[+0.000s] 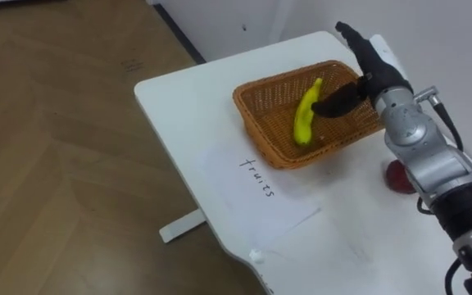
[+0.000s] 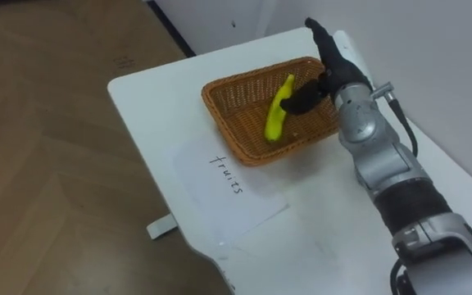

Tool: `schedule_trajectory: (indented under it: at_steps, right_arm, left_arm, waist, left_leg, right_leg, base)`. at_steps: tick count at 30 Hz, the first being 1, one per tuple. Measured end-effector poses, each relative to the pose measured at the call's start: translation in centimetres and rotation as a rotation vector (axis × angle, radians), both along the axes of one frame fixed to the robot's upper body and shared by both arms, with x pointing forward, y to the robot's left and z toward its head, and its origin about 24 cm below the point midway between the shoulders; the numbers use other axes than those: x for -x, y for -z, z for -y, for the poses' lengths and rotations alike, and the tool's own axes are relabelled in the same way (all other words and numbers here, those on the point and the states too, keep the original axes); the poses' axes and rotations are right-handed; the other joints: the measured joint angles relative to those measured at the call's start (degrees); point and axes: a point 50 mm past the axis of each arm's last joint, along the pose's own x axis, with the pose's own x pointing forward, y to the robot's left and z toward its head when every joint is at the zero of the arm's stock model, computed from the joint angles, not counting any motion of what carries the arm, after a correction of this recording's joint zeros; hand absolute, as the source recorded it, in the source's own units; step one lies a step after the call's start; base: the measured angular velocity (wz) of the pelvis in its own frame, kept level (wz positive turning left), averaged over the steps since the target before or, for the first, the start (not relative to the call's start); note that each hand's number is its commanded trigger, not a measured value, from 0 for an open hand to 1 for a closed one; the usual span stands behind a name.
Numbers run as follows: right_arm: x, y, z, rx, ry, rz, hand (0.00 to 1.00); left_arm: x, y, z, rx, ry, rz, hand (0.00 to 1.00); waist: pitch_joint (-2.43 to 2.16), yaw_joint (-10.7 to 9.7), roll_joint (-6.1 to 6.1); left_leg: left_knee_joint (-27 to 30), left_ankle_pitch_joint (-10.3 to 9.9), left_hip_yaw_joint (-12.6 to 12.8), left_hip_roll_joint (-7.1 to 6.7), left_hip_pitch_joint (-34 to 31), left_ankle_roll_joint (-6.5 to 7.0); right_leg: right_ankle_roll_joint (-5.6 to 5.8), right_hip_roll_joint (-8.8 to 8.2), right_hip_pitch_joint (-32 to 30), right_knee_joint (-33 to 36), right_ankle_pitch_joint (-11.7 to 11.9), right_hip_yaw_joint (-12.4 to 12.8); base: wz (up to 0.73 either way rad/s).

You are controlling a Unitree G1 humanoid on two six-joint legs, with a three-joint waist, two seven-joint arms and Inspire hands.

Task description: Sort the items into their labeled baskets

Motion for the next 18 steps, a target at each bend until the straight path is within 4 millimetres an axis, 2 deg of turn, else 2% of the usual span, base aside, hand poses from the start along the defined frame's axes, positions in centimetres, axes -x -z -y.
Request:
schedule_trajectory:
  at_steps: [1, 2, 4, 5, 8, 13, 14, 15, 18]
  right_arm:
    - [0.0, -0.2, -0.1, -0.003, -0.008, 0.011, 0.00]
    - [-0.1, -0.5, -0.2, -0.004, -0.011, 0.020, 0.00]
    - [-0.4, -1.0, -0.3, -0.002, -0.014, 0.033, 0.00]
    - [-0.5, -1.3, -0.3, 0.001, -0.014, 0.042, 0.00]
    - [-0.5, -1.5, -0.3, -0.005, -0.016, 0.051, 0.00]
    - [-0.4, -2.3, -0.6, -0.048, -0.026, 0.079, 0.00]
    - [-0.4, -2.6, -0.3, -0.073, -0.015, 0.093, 0.00]
    - [-0.4, -2.8, -0.1, -0.091, -0.007, 0.100, 0.00]
    - [-0.5, -3.5, 1.1, -0.183, 0.047, 0.127, 0.00]
  left_arm:
    - [0.1, 0.1, 0.0, -0.001, -0.001, -0.003, 0.00]
    - [0.1, 0.1, 0.0, -0.002, -0.003, -0.002, 0.00]
    - [0.1, 0.1, 0.0, -0.009, -0.004, -0.001, 0.00]
    - [-0.1, 0.1, 0.1, -0.007, -0.005, -0.001, 0.00]
    - [-0.1, 0.2, 0.4, -0.002, -0.015, 0.008, 0.00]
    - [-0.2, 0.3, 0.7, -0.007, -0.029, 0.022, 0.00]
    - [-0.4, 0.3, 0.8, -0.005, -0.026, 0.030, 0.00]
    - [-0.5, 0.3, 0.9, -0.003, -0.026, 0.034, 0.00]
    - [-0.5, 0.5, 1.3, 0.006, -0.028, 0.035, 0.00]
  waist:
    - [-0.09, -0.6, 0.09]
    - [0.09, -1.2, 0.52]
    - [-0.02, -2.3, 0.65]
    - [-0.02, -3.0, 1.17]
    - [-0.60, -4.0, 2.14]
    - [-0.66, -7.2, 3.70]
    - [-0.58, -8.2, 4.02]
    - [-0.54, -8.4, 4.19]
    - [-0.78, -9.7, 4.79]
  left_leg:
    - [0.0, 0.0, 0.1, -0.12, 0.0, 0.02]
    - [0.1, 0.0, 0.2, -0.11, 0.1, 0.03]
    - [0.1, 0.0, 0.3, -0.09, 0.0, 0.03]
    - [0.0, 0.0, 0.7, -0.01, 0.0, 0.03]
    - [-0.1, 0.1, 1.5, 0.00, 0.3, 0.14]
    - [-0.2, 0.2, 2.7, 0.10, 0.9, 0.25]
    - [-0.2, 0.2, 2.6, 0.08, 0.9, 0.26]
    - [-0.2, 0.2, 2.7, 0.06, 0.9, 0.26]
    - [-0.2, 0.2, 3.0, 0.06, 1.1, 0.31]
  right_leg:
    - [0.00, -0.05, 0.2, -0.3, 0.0, 0.1]
    - [0.00, -0.09, 0.3, -0.3, 0.0, -0.1]
    - [0.00, -0.09, 0.2, -0.3, 0.0, -0.1]
    - [0.00, -0.10, 0.1, -0.2, 0.0, 0.0]
    - [0.00, -0.27, 0.3, -0.2, 0.0, 0.0]
    - [0.00, -0.34, 0.5, -0.2, 0.0, 1.5]
    - [0.00, -0.36, 0.6, -0.2, 0.0, 1.5]
    - [0.00, -0.37, 0.6, -0.2, 0.0, 1.5]
    - [0.00, -0.39, 0.5, -0.1, 0.0, 2.1]
  base:
    - [0.00]
    - [0.00]
    - [-0.03]
    - [-0.10]
    - [-0.16]
    - [-0.11]
    - [0.00]
    - [0.00]
    - [-0.08]
